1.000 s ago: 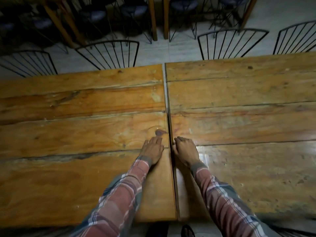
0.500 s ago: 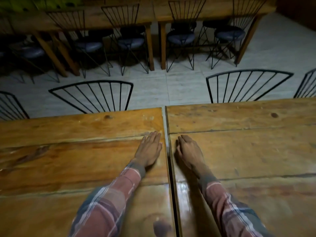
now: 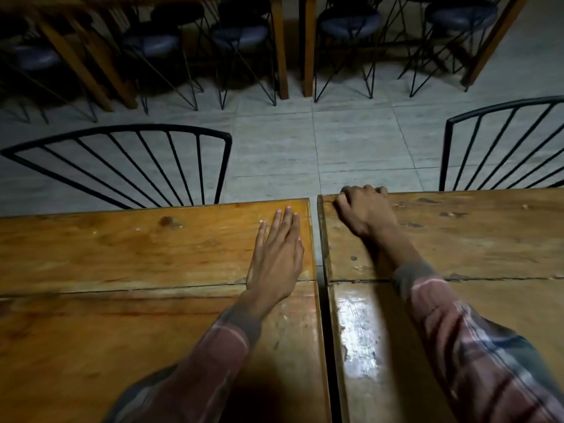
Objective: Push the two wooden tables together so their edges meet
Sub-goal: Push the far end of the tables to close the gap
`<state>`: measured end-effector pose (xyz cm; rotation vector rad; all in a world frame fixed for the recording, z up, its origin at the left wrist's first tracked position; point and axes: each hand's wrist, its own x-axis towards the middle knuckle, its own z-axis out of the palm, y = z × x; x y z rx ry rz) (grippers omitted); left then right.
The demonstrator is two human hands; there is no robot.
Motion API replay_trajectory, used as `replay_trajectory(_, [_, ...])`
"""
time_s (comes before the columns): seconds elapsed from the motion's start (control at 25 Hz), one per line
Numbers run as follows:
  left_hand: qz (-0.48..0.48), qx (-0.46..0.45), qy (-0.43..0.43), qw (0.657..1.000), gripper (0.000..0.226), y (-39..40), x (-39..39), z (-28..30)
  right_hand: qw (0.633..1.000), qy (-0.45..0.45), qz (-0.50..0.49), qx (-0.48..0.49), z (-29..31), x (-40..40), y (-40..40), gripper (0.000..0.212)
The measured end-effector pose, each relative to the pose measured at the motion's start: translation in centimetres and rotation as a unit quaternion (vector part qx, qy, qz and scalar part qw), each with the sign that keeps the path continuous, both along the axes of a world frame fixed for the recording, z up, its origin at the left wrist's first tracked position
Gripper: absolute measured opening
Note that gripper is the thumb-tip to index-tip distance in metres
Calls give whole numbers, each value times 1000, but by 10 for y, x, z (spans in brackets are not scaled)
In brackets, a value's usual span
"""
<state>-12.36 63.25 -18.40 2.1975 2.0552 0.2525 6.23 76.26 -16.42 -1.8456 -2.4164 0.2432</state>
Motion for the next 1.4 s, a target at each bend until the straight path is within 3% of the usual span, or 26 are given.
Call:
replay_trajectory(0.52, [-5,5,-2,1000,68,4,1,-10,996,19,-73,57,-17,-26,3,45])
replay_trajectory(1.12, [-18,-3,-7,1000,57,1,0,-12,995,15,-89,47,-13,-37,-4,41])
replay_trajectory(1.32, [105,-42,-5,994,58,-34,18,7,998,20,-45,49,-18,-32,-104,58])
replay_trajectory(1.4, [92,-56,-12,994,58,-90,33,12,999,27,-14,22,-13,-18,-176,63])
